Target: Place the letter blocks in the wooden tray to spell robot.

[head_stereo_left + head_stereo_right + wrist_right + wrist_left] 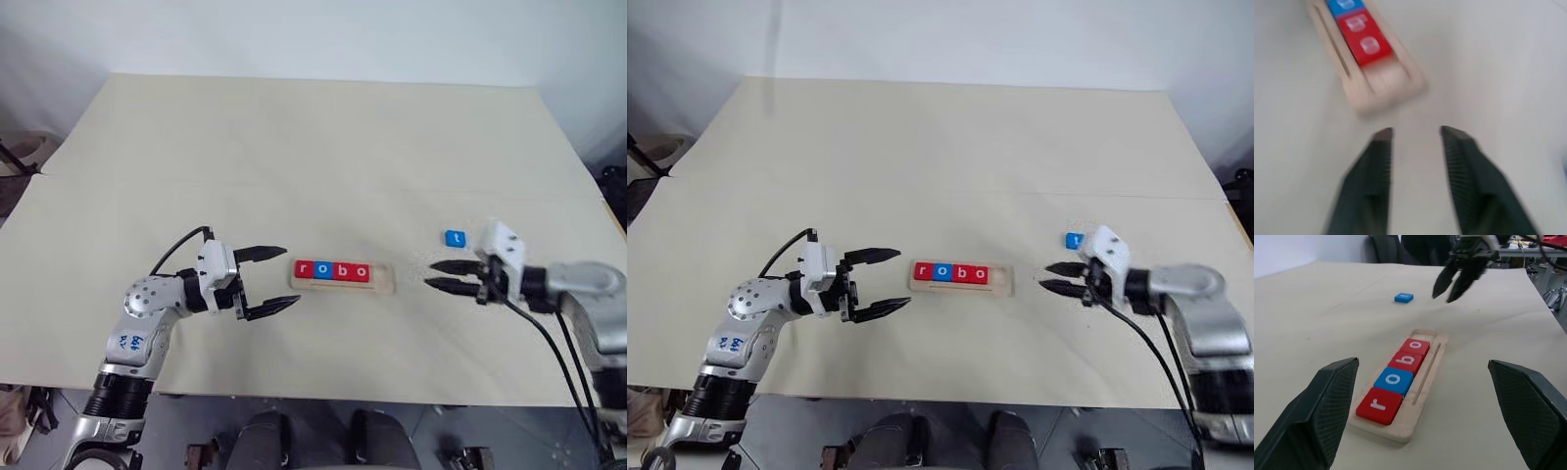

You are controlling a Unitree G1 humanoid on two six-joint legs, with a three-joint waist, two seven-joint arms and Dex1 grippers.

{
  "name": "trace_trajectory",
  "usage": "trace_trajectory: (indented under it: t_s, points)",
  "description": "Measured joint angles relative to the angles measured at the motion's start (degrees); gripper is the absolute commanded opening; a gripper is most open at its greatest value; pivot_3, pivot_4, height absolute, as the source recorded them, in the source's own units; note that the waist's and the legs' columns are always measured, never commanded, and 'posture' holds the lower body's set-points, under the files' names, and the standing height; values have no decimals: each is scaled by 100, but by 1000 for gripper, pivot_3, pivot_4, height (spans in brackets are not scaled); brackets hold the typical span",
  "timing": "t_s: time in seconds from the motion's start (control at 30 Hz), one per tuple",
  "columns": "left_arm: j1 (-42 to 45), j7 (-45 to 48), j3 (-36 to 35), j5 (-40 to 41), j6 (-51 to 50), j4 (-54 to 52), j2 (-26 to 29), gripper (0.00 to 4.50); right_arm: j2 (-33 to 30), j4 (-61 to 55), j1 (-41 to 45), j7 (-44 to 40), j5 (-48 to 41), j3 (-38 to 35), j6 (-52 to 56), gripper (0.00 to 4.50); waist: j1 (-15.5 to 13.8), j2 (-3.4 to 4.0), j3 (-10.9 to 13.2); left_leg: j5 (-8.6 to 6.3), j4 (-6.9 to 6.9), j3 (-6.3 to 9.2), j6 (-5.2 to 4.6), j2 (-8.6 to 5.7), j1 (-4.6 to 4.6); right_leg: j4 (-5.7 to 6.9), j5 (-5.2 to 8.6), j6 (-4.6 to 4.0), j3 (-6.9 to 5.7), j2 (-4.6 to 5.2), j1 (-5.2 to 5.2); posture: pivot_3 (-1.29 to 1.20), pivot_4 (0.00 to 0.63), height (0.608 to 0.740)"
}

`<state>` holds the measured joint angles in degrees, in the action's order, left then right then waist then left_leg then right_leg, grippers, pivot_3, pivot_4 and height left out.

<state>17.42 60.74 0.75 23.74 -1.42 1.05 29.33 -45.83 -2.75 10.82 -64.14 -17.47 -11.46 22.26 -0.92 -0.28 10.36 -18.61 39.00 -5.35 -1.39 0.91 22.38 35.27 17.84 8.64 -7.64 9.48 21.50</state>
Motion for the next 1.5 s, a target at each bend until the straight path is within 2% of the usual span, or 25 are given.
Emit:
trace_trajectory:
  t_s: [0.17, 0.2, 0.37, 0.57, 0.7, 0.83, 1.03, 1.17, 1.33, 1.4, 1.5]
  points:
    - [115, 90, 14, -6, 76, 296, -58, 4500, 834, -473, -1599, 872, -277, -1419, -639, 4439, -69, 1, -1, 0, -2, -2, 0, -2, -2, -1, 0, 0, 2, 0, -1, 0, 150, 740]
    - [144, 93, 13, -8, 87, 376, -76, 4500, 937, -573, -1824, 940, -319, -1535, -724, 4477, -65, 2, -2, 0, -2, -2, -1, -3, -3, -2, -1, 1, 5, 0, -2, 0, 150, 740]
    - [297, 150, 37, -29, 112, 486, -177, 4500, 1392, -848, -2468, 1406, -409, -1844, -1103, 4477, -16, 4, -3, -1, -6, -6, 0, 1, -16, 8, 0, -1, 11, -2, -3, 0, 150, 740]
    - [442, 253, 36, -51, 153, 669, -179, 4500, 1527, -893, -2329, 1827, -408, -1695, -1185, 4477, 1, 7, -5, -1, -6, -7, -1, 1, -16, 9, 0, -1, 15, -2, -2, 0, 150, 740]
    - [490, 268, 34, -78, 178, 667, -195, 4500, 1425, -921, -1657, 2228, -410, -1372, -629, 4477, 15, 7, -5, -1, -5, -6, 0, 2, -16, 11, 0, -1, 15, -2, -1, 0, 150, 740]
    - [483, 262, 32, -92, 193, 647, -200, 4500, 1225, -845, -484, 3057, -456, -1110, 885, 4477, 55, 7, -5, 0, -4, -1, 0, 7, -14, 14, 3, -5, 10, -2, 1, 0, 150, 740]
    - [409, 194, -7, -113, 195, 594, -172, 4500, 1379, -331, 925, 4147, -449, -853, 2629, 4477, 32, 7, -5, 0, 0, 0, 0, 2, -4, 14, 2, -4, 7, 1, 5, 0, 150, 740]
    - [326, 110, -18, -115, 188, 422, -175, 4500, 1644, 67, 1581, 4746, -379, -773, 3147, 4477, 37, 7, -5, 0, -1, 1, 0, 2, -2, 16, 2, -4, 5, 0, 7, 0, 150, 740]
    - [202, 6, -27, -115, 148, 270, -172, 4500, 1888, 448, 1711, 5028, -265, -619, 3135, 4477, 40, 8, -5, 0, -2, 0, 0, 0, 1, 15, 2, -4, 6, 1, 9, 0, 150, 740]
    - [183, -15, -25, -115, 130, 189, -172, 4500, 1917, 469, 1743, 5102, -250, -580, 3136, 4100, 64, 8, -5, 0, -2, 1, 0, 1, 0, 16, 2, -4, 4, 1, 9, 0, 150, 740]
    - [176, -43, -28, -115, 123, 157, -169, 4500, 1980, 468, 1750, 5240, -163, -569, 3115, 3286, 101, 8, -5, 0, -3, 0, 1, 2, -1, 18, 2, -4, 5, 0, 8, 0, 150, 740]
